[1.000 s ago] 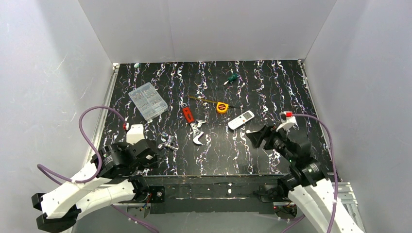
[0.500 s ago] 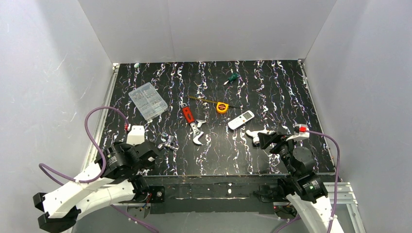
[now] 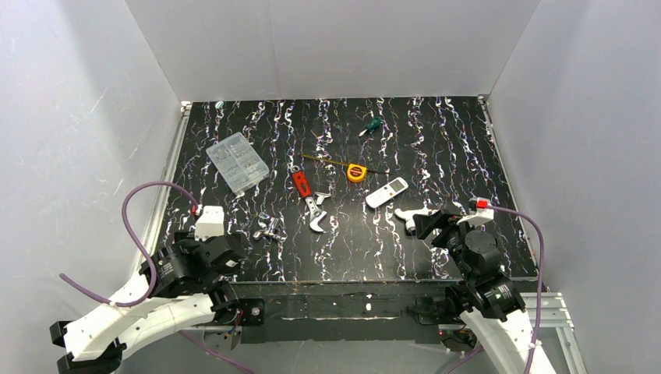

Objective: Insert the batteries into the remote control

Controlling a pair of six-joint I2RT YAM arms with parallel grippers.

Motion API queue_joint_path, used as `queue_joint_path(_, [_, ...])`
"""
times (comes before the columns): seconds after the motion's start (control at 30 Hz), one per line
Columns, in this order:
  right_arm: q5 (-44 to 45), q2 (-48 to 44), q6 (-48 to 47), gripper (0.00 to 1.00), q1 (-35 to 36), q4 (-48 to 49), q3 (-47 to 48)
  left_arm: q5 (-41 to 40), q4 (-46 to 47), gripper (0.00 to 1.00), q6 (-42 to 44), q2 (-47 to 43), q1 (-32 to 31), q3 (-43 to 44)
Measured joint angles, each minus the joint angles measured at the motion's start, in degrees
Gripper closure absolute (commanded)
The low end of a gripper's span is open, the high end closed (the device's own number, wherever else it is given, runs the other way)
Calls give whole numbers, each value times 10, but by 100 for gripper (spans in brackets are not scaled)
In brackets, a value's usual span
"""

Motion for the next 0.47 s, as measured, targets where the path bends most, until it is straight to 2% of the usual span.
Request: queue_joint_path(0.47, [8, 2, 23, 9, 0, -8, 1, -11, -1, 2, 2, 0, 0, -2])
